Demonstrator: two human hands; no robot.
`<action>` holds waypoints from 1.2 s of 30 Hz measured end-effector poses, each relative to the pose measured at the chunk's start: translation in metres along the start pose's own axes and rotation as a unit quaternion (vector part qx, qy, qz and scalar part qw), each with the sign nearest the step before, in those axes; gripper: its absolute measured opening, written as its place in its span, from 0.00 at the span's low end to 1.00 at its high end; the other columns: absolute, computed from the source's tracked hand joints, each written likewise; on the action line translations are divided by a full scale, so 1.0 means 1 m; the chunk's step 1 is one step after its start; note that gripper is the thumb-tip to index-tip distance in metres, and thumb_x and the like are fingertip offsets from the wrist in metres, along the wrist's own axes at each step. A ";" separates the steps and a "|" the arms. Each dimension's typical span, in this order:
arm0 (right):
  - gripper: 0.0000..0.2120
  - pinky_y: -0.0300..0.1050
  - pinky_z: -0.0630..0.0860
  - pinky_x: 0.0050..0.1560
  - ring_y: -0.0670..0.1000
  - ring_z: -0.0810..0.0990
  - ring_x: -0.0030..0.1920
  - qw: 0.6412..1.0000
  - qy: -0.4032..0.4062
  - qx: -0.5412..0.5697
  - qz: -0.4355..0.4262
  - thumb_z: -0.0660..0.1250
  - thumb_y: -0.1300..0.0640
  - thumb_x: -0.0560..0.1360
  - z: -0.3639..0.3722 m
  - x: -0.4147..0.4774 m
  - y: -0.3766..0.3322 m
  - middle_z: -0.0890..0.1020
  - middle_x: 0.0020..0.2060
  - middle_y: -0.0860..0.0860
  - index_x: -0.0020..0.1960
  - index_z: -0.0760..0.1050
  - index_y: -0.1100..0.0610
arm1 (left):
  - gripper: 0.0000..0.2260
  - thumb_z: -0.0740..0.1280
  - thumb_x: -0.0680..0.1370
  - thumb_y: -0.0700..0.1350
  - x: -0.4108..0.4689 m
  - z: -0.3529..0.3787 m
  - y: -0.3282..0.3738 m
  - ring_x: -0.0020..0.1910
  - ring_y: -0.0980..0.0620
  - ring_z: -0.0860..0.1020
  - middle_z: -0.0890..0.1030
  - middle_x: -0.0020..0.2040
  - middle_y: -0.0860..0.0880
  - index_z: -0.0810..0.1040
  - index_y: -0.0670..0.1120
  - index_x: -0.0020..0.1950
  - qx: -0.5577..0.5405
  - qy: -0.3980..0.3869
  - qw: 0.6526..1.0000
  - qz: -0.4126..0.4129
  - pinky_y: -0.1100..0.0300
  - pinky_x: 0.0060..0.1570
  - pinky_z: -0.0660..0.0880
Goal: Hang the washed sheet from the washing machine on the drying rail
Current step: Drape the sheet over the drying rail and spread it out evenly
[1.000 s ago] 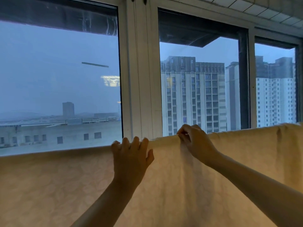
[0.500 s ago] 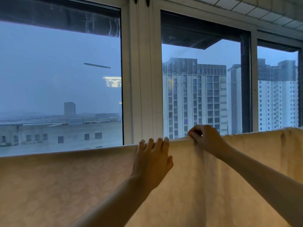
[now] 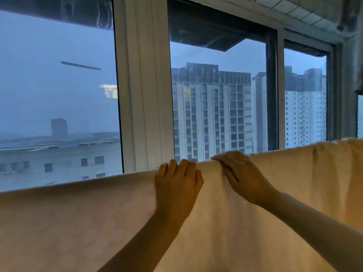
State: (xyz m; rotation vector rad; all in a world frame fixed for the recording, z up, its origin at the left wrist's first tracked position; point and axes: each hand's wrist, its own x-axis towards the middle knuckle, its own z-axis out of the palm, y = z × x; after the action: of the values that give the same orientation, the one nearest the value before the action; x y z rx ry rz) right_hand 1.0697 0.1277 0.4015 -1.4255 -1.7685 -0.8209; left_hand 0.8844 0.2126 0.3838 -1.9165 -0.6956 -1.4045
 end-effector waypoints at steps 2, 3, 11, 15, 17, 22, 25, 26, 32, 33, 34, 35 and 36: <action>0.17 0.41 0.66 0.60 0.46 0.73 0.60 1.000 -0.006 -0.009 -0.001 0.58 0.59 0.79 -0.003 -0.004 0.008 0.79 0.57 0.50 0.67 0.70 0.54 | 0.14 0.57 0.80 0.51 0.001 -0.001 -0.001 0.41 0.50 0.77 0.82 0.42 0.50 0.80 0.47 0.52 -0.008 -0.003 1.000 -0.008 0.56 0.44 0.69; 0.19 0.40 0.65 0.60 0.48 0.74 0.60 1.000 -0.010 -0.012 0.001 0.60 0.62 0.78 -0.005 -0.004 0.012 0.79 0.57 0.51 0.68 0.70 0.55 | 0.15 0.56 0.80 0.51 0.002 -0.002 -0.002 0.40 0.51 0.77 0.81 0.41 0.50 0.80 0.47 0.51 -0.011 -0.003 1.000 -0.010 0.56 0.43 0.69; 0.16 0.40 0.75 0.56 0.43 0.77 0.54 0.997 -0.041 0.065 -0.007 0.63 0.53 0.78 -0.029 -0.001 0.033 0.79 0.55 0.46 0.65 0.69 0.52 | 0.16 0.55 0.82 0.49 -0.001 -0.010 -0.004 0.34 0.52 0.74 0.77 0.32 0.51 0.79 0.46 0.42 -0.015 0.054 0.997 -0.048 0.55 0.42 0.69; 0.12 0.41 0.76 0.54 0.43 0.78 0.52 0.996 -0.041 0.062 -0.056 0.64 0.50 0.77 -0.033 0.003 0.043 0.80 0.52 0.46 0.59 0.75 0.51 | 0.16 0.56 0.81 0.48 0.004 -0.016 0.008 0.30 0.54 0.70 0.75 0.29 0.51 0.77 0.47 0.37 0.014 0.079 0.993 -0.091 0.58 0.40 0.65; 0.11 0.34 0.73 0.52 0.40 0.77 0.49 0.993 -0.042 0.096 -0.060 0.66 0.51 0.76 -0.035 0.008 0.045 0.82 0.49 0.45 0.57 0.78 0.52 | 0.16 0.57 0.80 0.48 0.007 -0.017 0.013 0.29 0.55 0.68 0.74 0.27 0.52 0.77 0.47 0.35 0.018 0.094 0.989 -0.114 0.60 0.39 0.62; 0.11 0.31 0.72 0.46 0.37 0.75 0.40 0.986 -0.032 0.153 -0.062 0.61 0.48 0.77 -0.035 0.010 0.050 0.82 0.43 0.44 0.53 0.80 0.50 | 0.18 0.56 0.80 0.49 0.006 -0.023 0.014 0.28 0.57 0.66 0.73 0.27 0.53 0.76 0.48 0.34 0.030 0.090 0.988 -0.121 0.62 0.40 0.62; 0.14 0.40 0.77 0.48 0.41 0.79 0.42 0.989 -0.027 0.136 -0.042 0.56 0.45 0.79 -0.034 0.012 0.051 0.83 0.43 0.45 0.52 0.79 0.48 | 0.17 0.56 0.80 0.49 0.005 -0.030 0.019 0.30 0.57 0.67 0.74 0.29 0.53 0.77 0.48 0.36 0.034 0.067 0.991 -0.115 0.62 0.42 0.62; 0.13 0.41 0.77 0.49 0.42 0.80 0.42 0.991 -0.027 0.124 -0.035 0.56 0.46 0.79 -0.035 0.014 0.051 0.83 0.43 0.46 0.52 0.78 0.48 | 0.17 0.55 0.80 0.49 0.004 -0.032 0.020 0.31 0.56 0.68 0.75 0.30 0.53 0.77 0.48 0.37 0.034 0.055 0.991 -0.117 0.62 0.43 0.62; 0.10 0.35 0.73 0.48 0.45 0.79 0.41 0.986 -0.022 0.164 0.026 0.61 0.53 0.79 -0.042 0.030 0.064 0.83 0.44 0.49 0.51 0.80 0.54 | 0.17 0.53 0.81 0.52 0.007 -0.034 0.034 0.38 0.52 0.76 0.80 0.38 0.51 0.79 0.48 0.46 0.057 -0.034 0.991 -0.114 0.54 0.48 0.72; 0.10 0.35 0.72 0.49 0.44 0.79 0.42 0.985 -0.032 0.164 0.035 0.61 0.53 0.79 -0.041 0.030 0.068 0.84 0.44 0.49 0.51 0.80 0.54 | 0.16 0.54 0.80 0.52 0.008 -0.035 0.038 0.39 0.52 0.77 0.81 0.39 0.51 0.79 0.48 0.48 0.056 -0.043 0.990 -0.118 0.53 0.49 0.72; 0.10 0.35 0.72 0.49 0.44 0.79 0.42 0.985 -0.044 0.162 0.039 0.62 0.53 0.79 -0.040 0.028 0.072 0.84 0.44 0.49 0.51 0.80 0.54 | 0.15 0.55 0.80 0.52 0.010 -0.035 0.043 0.41 0.52 0.78 0.82 0.41 0.51 0.80 0.48 0.49 0.055 -0.049 0.990 -0.123 0.52 0.50 0.73; 0.09 0.35 0.72 0.49 0.43 0.79 0.42 0.985 -0.056 0.159 0.042 0.62 0.52 0.79 -0.039 0.027 0.075 0.84 0.44 0.49 0.50 0.80 0.54 | 0.15 0.55 0.80 0.52 0.012 -0.034 0.048 0.42 0.51 0.78 0.82 0.43 0.51 0.80 0.48 0.50 0.053 -0.056 0.989 -0.125 0.52 0.51 0.73; 0.09 0.36 0.73 0.49 0.43 0.79 0.41 0.985 -0.065 0.156 0.045 0.63 0.51 0.78 -0.039 0.026 0.078 0.83 0.43 0.48 0.50 0.81 0.54 | 0.15 0.55 0.79 0.52 0.014 -0.033 0.053 0.44 0.51 0.78 0.83 0.44 0.51 0.80 0.48 0.52 0.049 -0.064 0.989 -0.122 0.52 0.51 0.73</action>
State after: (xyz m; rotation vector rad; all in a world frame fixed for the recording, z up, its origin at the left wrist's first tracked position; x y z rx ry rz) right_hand 1.1479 0.1238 0.4475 -1.3601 -1.8210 -0.3888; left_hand 0.9075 0.1531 0.3944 -1.9062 -1.0707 -1.3706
